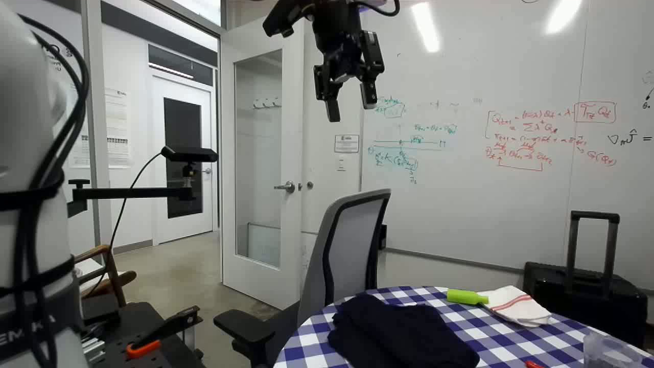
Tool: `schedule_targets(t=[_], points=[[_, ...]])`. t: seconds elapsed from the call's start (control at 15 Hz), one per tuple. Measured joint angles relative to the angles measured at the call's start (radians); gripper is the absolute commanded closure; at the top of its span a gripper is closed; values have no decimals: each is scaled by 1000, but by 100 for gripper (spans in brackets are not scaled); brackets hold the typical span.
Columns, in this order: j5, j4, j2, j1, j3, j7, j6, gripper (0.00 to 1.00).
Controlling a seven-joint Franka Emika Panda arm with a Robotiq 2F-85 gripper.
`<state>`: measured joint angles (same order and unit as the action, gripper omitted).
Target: Put the black cloth on the chair
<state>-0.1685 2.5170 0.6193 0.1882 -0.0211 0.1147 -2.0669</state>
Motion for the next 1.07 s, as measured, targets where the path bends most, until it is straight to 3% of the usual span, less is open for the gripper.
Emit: schedule_targets(t=[0.4, 0.73, 1.07], points=[[7, 2, -6, -6, 1, 10, 9, 0], [130, 5, -114, -23, 37, 229, 14, 0], [229, -5, -289, -27, 54, 452, -115, 0]])
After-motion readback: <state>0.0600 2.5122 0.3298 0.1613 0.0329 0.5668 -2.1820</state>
